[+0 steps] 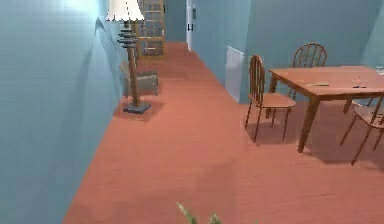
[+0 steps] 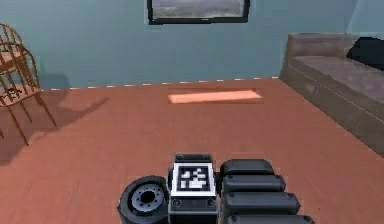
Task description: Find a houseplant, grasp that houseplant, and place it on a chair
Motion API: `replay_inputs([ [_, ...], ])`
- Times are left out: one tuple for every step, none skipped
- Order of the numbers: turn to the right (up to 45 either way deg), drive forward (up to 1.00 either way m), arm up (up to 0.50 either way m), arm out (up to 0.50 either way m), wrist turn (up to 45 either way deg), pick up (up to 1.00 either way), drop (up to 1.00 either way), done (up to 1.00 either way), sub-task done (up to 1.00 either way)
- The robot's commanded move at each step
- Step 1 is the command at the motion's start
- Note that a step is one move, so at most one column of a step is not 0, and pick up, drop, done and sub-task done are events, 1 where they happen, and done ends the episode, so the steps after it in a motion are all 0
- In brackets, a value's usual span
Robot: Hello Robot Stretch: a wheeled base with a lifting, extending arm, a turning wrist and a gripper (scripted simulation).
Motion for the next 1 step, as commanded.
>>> replay_inputs([
  [0.0,1.0,0.0,0.0,0.0,0.0,0.0,0.0,0.0],
])
